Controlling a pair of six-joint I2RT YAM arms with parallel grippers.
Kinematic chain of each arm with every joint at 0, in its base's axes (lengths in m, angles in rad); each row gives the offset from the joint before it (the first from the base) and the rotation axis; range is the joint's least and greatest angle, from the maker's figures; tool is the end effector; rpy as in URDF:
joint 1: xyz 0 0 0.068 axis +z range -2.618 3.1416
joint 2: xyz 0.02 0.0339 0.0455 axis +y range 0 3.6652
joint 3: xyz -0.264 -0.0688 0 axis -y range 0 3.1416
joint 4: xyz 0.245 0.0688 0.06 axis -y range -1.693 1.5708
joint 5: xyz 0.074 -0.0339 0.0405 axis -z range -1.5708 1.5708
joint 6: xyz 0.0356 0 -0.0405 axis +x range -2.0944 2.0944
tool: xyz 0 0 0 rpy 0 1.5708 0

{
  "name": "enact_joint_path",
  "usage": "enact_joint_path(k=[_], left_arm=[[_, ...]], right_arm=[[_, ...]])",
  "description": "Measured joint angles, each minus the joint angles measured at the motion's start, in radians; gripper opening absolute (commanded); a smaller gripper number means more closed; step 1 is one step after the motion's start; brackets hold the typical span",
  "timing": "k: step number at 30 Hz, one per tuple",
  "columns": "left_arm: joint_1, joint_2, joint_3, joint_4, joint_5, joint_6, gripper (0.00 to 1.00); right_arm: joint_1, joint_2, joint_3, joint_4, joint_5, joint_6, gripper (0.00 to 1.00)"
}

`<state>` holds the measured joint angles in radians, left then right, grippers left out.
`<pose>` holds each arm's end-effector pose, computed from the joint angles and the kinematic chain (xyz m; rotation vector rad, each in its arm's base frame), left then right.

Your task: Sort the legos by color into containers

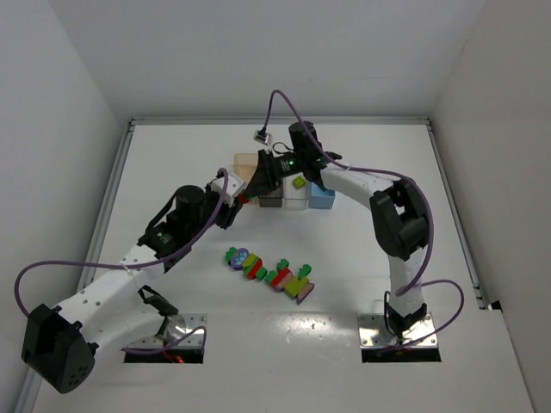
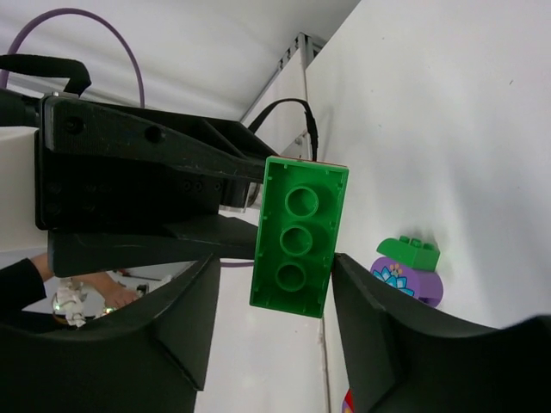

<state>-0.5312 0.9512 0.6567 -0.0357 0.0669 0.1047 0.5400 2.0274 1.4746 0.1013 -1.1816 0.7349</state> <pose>0.1903 -0.1146 0.2792 0.6422 1.8050 -0.3522 0.3735 0.2623 0.2347 -0.6782 2.1897 1.9270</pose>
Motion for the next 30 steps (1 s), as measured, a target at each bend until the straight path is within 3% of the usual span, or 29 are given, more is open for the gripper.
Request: enact_joint_path(k=[11,24,30], left_arm=[[-0.005,-0.007,0.000,0.007,-0.003,0.007,0.18],[-0.024,-0.058,-0.031,0.021,-0.031,-0.034,0.18],[-0.032,-0.078,-0.050,-0.039,-0.017,-0.066,0.18]], right_arm=[[-0.006,0.003,0.000,0.002,0.010,0.003,0.22],[-0.016,0.003,0.027,-0.022,-0.006,0.011,0.18],[-0.101,0.003,0.053,0.003,0.022,0.010,0.17]])
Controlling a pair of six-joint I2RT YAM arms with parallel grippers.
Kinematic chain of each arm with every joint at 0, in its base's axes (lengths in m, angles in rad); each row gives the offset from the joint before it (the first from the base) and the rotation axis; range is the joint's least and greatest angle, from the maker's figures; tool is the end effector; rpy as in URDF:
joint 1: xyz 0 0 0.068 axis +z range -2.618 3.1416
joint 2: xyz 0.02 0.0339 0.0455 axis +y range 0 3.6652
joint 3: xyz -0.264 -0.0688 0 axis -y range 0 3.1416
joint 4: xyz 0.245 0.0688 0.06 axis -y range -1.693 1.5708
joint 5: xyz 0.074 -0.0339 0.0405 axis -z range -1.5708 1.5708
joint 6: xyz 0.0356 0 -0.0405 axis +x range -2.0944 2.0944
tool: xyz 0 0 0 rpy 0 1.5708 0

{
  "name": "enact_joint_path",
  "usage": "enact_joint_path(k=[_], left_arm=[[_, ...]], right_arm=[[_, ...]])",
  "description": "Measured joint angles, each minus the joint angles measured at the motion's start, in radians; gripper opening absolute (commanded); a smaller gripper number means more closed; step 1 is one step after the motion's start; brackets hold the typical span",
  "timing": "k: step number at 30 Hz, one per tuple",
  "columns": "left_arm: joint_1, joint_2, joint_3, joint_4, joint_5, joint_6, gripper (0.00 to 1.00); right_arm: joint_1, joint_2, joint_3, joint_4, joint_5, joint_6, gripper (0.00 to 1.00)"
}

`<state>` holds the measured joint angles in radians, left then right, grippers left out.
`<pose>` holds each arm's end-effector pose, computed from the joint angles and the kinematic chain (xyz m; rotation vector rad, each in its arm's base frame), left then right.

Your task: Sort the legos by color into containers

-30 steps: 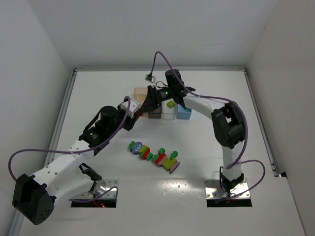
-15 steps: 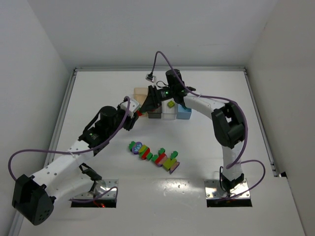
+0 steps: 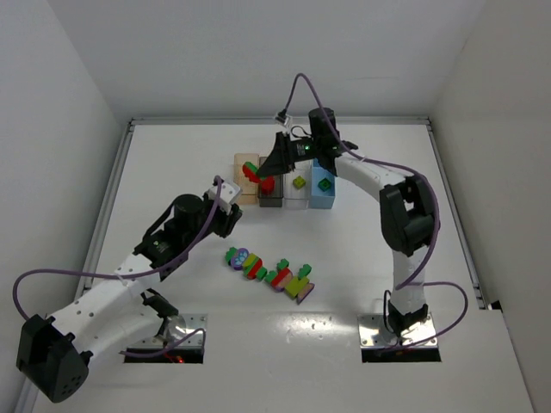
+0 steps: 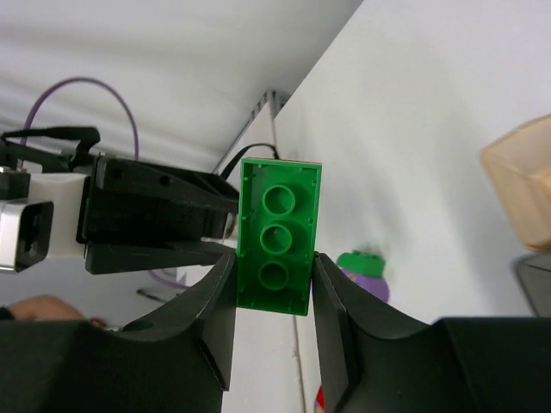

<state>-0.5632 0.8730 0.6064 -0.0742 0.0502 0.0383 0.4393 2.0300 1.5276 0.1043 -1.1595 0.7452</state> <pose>0.1730 -0.1114 0.2725 0.6048 1.8345 -0.4008 0.4042 0.2260 0.2506 -0.5622 2.1361 1.8515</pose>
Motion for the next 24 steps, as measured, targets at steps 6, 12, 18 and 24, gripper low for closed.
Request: enact_joint_path(k=[6,12,18,24], left_arm=[[0.000,0.000,-0.008,-0.014,0.006,-0.008,0.18],[0.006,0.001,-0.008,-0.014,-0.002,-0.034,0.18],[0.074,0.150,0.144,-0.093,0.005,-0.190,0.13],[0.195,0.276,0.303,-0.122,0.167,-0.418,0.06]], right_arm=[[-0.079,-0.002,-0.014,0.000,0.016,-0.002,0.17],[-0.129,-0.023,-0.097,-0.026,0.034,-0.025,0.17],[-0.159,-0.082,-0.165,-0.061,0.053,-0.049,0.18],[-0.190,-0.157,-0.203,-0.086,0.079,-0.087,0.18]])
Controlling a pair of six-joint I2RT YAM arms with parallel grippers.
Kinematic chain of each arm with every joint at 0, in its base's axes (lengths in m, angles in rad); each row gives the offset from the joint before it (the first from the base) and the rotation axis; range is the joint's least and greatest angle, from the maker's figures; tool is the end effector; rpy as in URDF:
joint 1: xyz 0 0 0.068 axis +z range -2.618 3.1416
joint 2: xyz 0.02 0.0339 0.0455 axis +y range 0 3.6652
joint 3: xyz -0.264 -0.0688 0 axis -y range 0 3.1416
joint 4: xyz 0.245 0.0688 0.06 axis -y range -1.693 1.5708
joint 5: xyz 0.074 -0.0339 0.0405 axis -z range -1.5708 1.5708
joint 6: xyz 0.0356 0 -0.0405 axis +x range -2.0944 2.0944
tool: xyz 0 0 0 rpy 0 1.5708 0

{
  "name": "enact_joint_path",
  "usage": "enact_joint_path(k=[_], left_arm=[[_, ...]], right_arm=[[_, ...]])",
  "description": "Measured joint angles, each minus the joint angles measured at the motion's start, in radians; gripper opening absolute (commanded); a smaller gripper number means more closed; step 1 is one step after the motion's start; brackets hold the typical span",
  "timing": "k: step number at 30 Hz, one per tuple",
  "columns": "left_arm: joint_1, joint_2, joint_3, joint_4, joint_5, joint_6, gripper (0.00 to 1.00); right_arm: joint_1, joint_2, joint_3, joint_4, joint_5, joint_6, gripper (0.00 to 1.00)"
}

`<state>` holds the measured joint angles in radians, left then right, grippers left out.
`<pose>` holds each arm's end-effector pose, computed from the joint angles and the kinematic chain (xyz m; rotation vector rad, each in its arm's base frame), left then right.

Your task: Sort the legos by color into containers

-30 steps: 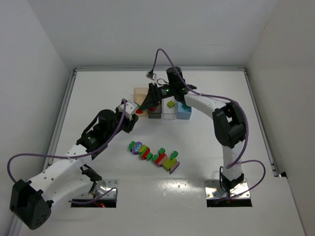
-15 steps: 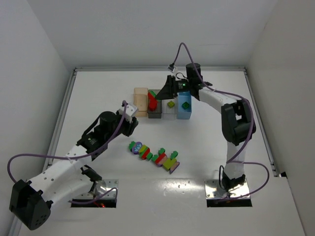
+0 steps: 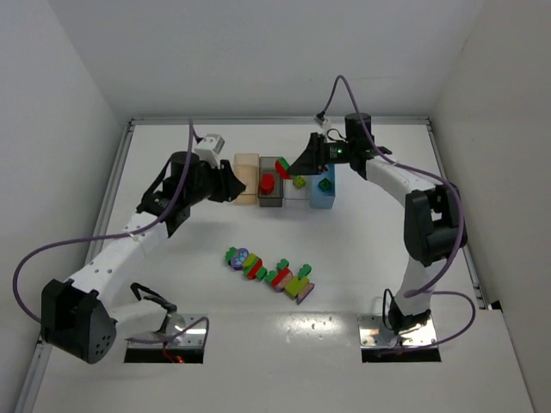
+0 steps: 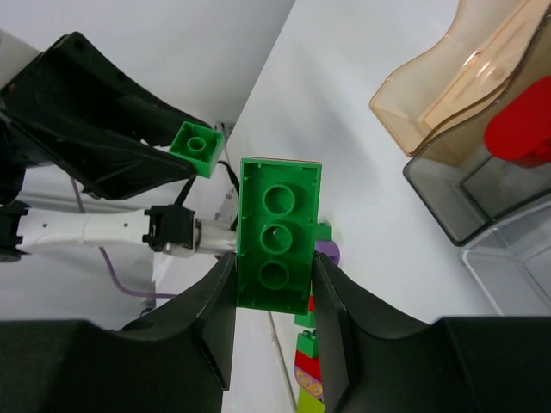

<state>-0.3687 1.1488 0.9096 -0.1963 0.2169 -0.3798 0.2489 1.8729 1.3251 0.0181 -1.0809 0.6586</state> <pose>0.2423 -0.1018 0.3087 0.1315 2.0602 -0.6888 0.3967 0.1332 0.2433 -0.2792 2.1961 1.6551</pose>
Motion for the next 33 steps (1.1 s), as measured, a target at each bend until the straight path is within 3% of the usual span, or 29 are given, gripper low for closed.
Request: enact_joint_path(k=[5,9,22,33], left_arm=[[0.035,0.075,0.048,0.032,0.148,-0.174,0.06],[0.013,0.175,0.119,0.055,0.206,-0.214,0.06],[-0.163,0.661,0.582,0.040,0.153,-0.116,0.11],[-0.239,0.949,0.853,-0.006,0.087,-0.022,0.22]], right_arm=[[-0.044,-0.059,-0.047,-0.014,0.034,-0.013,0.18],[-0.105,-0.122,-0.093,-0.040,0.073,-0.032,0.18],[-0.363,-0.371,-0.176,-0.163,0.265,-0.138,0.18],[-0.446,-0.394,-0.254,-0.215,0.291,-0.162,0.18]])
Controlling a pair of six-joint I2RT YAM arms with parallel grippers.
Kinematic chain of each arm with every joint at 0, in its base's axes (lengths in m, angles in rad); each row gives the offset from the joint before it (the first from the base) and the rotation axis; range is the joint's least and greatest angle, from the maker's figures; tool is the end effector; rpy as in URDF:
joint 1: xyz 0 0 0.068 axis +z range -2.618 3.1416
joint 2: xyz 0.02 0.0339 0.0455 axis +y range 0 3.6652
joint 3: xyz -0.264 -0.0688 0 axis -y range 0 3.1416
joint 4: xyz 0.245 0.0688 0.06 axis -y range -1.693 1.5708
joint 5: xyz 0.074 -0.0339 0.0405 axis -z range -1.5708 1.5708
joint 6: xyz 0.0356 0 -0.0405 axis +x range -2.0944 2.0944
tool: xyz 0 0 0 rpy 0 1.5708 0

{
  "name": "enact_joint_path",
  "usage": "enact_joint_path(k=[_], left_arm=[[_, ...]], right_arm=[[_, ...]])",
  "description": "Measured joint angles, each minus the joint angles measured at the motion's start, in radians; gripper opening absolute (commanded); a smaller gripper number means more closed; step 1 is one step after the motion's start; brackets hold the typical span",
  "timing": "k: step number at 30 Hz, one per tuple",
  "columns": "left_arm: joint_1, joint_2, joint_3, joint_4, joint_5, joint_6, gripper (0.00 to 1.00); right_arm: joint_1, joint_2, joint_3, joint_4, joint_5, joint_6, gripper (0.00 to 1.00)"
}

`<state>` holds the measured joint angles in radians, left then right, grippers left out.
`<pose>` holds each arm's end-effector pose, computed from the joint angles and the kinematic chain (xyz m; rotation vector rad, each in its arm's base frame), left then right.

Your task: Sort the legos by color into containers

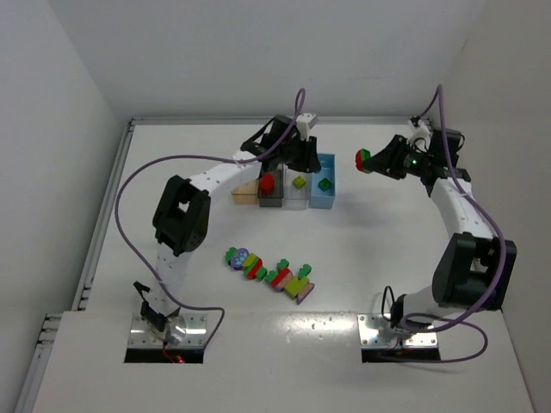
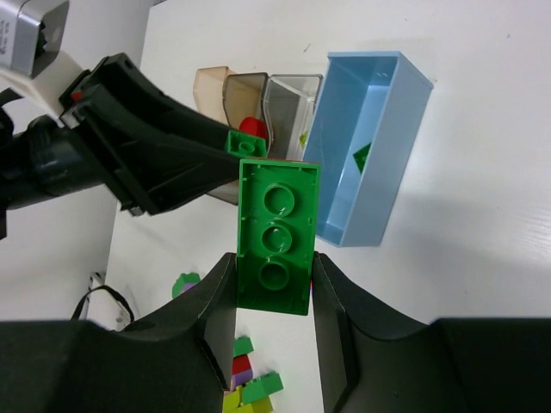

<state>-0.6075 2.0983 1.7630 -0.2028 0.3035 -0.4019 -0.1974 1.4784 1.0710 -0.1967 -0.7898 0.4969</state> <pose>0.4018 -0.2923 0.2623 0.4181 2.1808 -0.9034 0.3245 -0.0391 0.2781 0.2816 2.1245 1.0268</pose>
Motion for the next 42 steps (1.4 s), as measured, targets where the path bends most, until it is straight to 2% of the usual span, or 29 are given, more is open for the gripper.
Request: enact_joint_path(k=[9,13,22,30,33,37,42], left_arm=[[-0.004,0.131,0.154,-0.007,-0.023,0.035,0.31],[-0.009,0.158,0.170,-0.006,-0.028,0.040,0.50],[-0.016,0.191,0.196,-0.013,-0.039,0.051,0.68],[-0.019,0.182,0.184,-0.013,-0.013,0.068,0.66],[-0.001,0.093,0.069,0.010,0.142,0.101,0.66],[0.065,-0.133,-0.174,0.072,0.420,0.109,0.68],[0.162,-0.318,-0.282,0.182,0.692,0.052,0.69]], right_arm=[[-0.033,-0.013,-0.007,0.000,-0.003,0.000,0.19],[-0.042,-0.011,-0.008,0.000,-0.004,0.000,0.19],[-0.043,0.029,-0.007,0.001,-0.017,0.000,0.19],[-0.037,0.059,-0.007,0.016,-0.066,0.005,0.22],[-0.034,0.084,-0.008,0.077,-0.140,0.055,0.24],[-0.024,0.137,-0.027,0.279,-0.262,0.237,0.29],[0.018,0.179,-0.029,0.410,-0.361,0.377,0.29]])
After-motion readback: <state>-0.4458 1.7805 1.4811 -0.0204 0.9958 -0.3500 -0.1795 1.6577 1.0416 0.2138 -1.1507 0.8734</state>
